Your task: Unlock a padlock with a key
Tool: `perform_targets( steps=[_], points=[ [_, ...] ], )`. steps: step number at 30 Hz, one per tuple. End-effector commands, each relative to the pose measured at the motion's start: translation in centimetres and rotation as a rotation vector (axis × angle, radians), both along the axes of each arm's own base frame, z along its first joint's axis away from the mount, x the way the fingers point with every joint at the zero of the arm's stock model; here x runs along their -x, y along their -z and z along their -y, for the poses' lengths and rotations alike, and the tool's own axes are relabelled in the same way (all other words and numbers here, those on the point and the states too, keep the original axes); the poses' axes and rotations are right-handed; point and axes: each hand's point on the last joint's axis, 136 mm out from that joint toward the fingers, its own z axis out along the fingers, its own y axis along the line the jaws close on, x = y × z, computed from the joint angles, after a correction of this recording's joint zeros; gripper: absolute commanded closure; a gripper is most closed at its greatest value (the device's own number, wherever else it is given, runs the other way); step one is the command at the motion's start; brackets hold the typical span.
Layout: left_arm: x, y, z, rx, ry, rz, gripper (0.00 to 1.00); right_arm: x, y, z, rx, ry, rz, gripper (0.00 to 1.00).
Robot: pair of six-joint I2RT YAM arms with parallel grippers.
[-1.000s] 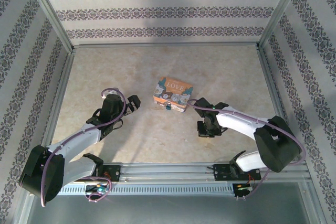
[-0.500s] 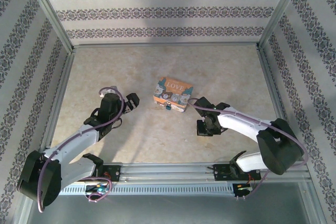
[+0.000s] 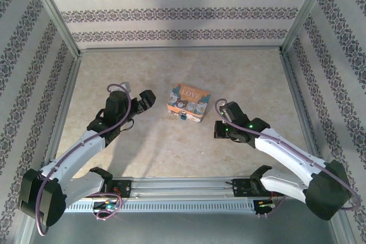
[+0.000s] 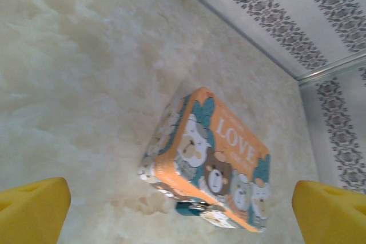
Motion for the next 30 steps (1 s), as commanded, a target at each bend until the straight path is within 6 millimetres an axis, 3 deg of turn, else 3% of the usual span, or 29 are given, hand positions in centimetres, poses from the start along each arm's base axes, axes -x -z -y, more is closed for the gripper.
perform_targets(
  steps=[1, 5, 12, 18, 22, 30],
  points=[
    [0.3, -0.7, 1.7, 0.139, 0.03, -0.074, 0.01, -1.0, -2.7, -1.1, -0.06, -0.024, 0.093, 1.0],
    [0.0, -1.4, 3.4, 0.309, 0.046, -0.123, 0.01, -2.0, -5.8, -2.2, -0.123, -0.046, 0.175, 1.0],
    [-0.7, -2.7, 6.0, 0.67, 0.077, -0.17, 0.01, -4.1, -11.4, -6.0, -0.289, -0.125, 0.344, 1.0],
    [-0.9, -3.3, 7.4, 0.778, 0.108, -0.206, 0.04, -5.4, -15.1, -9.3, -0.372, -0.199, 0.468, 1.0],
    [-0.9, -3.3, 7.5, 0.921, 0.07, -0.227, 0.07, -5.9, -16.6, -11.5, -0.422, -0.247, 0.515, 1.0],
    [-0.6, -3.0, 9.4, 1.082, 0.046, -0.292, 0.07, -6.9, -17.7, -15.8, -0.484, -0.328, 0.541, 1.0]
  ],
)
